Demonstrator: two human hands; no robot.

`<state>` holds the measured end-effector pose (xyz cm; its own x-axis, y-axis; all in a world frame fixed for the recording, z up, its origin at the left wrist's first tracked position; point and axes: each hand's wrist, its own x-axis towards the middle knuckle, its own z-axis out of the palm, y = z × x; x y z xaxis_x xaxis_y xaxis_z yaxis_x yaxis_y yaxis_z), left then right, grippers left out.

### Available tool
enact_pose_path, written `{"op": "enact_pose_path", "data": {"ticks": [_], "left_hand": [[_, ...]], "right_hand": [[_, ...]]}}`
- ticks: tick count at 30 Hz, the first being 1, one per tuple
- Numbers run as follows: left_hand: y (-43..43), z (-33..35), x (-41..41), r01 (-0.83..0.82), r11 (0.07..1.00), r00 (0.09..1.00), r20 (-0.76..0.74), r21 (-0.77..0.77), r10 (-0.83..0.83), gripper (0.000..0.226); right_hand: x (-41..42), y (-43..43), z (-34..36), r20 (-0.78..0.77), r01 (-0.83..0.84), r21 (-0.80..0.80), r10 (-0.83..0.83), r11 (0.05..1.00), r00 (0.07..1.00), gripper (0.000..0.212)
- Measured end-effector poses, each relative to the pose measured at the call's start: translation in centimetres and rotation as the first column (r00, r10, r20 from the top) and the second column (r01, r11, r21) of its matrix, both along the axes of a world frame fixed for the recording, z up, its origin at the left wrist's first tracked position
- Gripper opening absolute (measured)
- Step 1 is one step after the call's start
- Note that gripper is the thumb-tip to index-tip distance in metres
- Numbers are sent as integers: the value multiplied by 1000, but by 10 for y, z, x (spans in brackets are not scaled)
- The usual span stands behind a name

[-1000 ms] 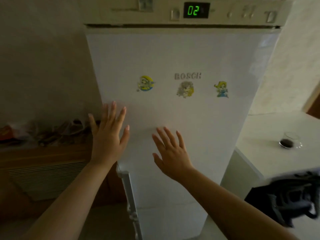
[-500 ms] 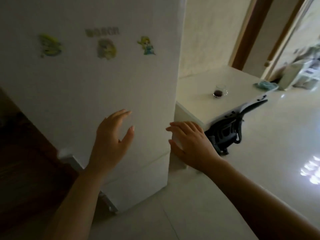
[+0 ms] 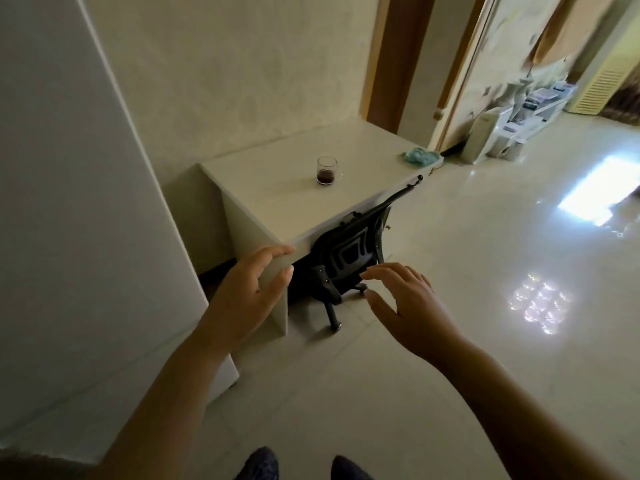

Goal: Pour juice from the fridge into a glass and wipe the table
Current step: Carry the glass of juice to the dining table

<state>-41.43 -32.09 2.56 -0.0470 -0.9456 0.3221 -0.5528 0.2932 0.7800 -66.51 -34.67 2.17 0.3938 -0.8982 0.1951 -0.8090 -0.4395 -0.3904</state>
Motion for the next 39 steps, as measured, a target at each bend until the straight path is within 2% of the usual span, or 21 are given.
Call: {"op": "enact_pose_path", "data": {"ticks": [4,11,24,32,39], "left_hand": [[-45,-9,-55,35,999,999,-18,3,-35,28],[-133,-26,-103,11,997,1000,-30,83,-8,26],[-365,-49,-132,-149,983,989,-6,104,151,32],[-467,-58,-136,-307,938,952,33,163,306,37],[-549,-86,-142,-554,798,826,40,239,562,46]], "right_hand": [[-54,-38,2,14,12,25,-12,1000,1000,38],[-104,-122,-20,70,27,102,-34,994,997,38],[-132,-372,-34,65,5,166,-16,986,998,39],[-123,-526,-52,103,-141,231,120,963,987,35],[-107,-664,-73,32,-345,250,348,905,937,40]]}}
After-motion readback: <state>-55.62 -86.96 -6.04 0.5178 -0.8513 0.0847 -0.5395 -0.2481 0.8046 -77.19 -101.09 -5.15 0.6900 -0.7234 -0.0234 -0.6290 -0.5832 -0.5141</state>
